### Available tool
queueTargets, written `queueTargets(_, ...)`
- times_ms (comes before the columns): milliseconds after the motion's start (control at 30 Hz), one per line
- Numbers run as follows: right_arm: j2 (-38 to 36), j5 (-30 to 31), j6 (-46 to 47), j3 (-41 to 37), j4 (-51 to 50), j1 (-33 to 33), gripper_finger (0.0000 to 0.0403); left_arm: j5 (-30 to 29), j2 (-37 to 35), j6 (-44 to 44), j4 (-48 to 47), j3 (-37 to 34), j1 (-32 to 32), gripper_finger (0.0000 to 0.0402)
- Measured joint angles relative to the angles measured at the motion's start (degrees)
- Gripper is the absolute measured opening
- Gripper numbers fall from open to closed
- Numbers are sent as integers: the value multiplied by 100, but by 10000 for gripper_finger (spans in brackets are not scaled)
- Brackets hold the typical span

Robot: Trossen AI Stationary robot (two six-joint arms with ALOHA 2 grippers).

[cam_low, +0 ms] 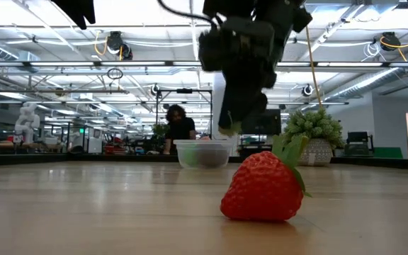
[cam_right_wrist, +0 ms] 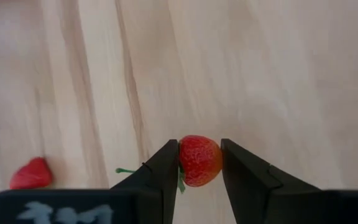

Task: Pick and placing Produce into tupperware
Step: Put the top strawberry into the transparent bin

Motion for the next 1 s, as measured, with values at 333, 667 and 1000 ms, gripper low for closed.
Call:
queueTargets(333, -476, 382, -614, 11, 460, -469, 102, 2, 0, -16, 0, 0, 0, 228)
queueTargets(667, -465, 363, -1414, 15, 1306, -1592, 102, -37, 0, -9, 13, 0, 0, 228)
queueTargets(1000, -469, 361, -1499, 15, 1739, -2490, 102, -44, 0, 52, 20, 0, 0, 228)
